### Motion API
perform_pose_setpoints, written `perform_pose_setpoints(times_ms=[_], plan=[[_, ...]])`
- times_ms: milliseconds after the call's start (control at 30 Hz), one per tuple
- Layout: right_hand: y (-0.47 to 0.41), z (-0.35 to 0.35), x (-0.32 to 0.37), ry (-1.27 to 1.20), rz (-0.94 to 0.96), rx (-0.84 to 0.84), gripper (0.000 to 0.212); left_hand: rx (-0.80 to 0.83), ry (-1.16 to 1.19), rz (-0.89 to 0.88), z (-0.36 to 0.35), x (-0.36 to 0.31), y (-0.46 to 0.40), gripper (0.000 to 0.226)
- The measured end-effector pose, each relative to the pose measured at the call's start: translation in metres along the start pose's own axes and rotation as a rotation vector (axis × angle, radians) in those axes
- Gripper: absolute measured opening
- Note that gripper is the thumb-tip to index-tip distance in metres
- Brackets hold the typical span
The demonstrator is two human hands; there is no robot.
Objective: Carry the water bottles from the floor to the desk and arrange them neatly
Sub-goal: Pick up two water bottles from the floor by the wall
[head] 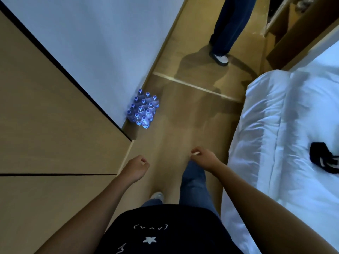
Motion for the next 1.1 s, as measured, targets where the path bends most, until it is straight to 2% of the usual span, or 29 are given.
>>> perform_pose_setpoints(times_ms=[333, 500, 667, 900, 1100], plan=[[-0.104, 0.161, 0.042, 0.120, 0.095, 0.055, 0.035, -0.214, 0.300, 0.122, -0.005, -0.130, -0.087, 0.006], [-0.143, 0.207, 0.065, 0.255, 0.148, 0.085, 0.036, -0.275, 0.370, 0.180, -0.008, -0.162, -0.107, 0.004], [-0.171, 0.212, 0.100, 0.276, 0.154, 0.178, 0.038, -0.317, 0.445, 0.285, -0.006, -0.159, -0.116, 0.007], [-0.215, 0.190, 0.152, 0.352, 0.242, 0.189, 0.031, -0.336, 0.532, 0.384, 0.008, -0.139, -0.143, 0.011], [-0.259, 0.174, 0.197, 0.320, 0.250, 0.173, 0.017, -0.328, 0.531, 0.394, 0.045, -0.127, -0.190, 0.012]])
Point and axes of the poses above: each hand's wrist, its own y-axis away from the middle knuckle, its own z-axis out of the back of the hand, x = y × z, the point moved 3 cm from there along -y, towards the middle knuckle, and after that the axes turned 6 degrees about -z, right-handed, at the moved point
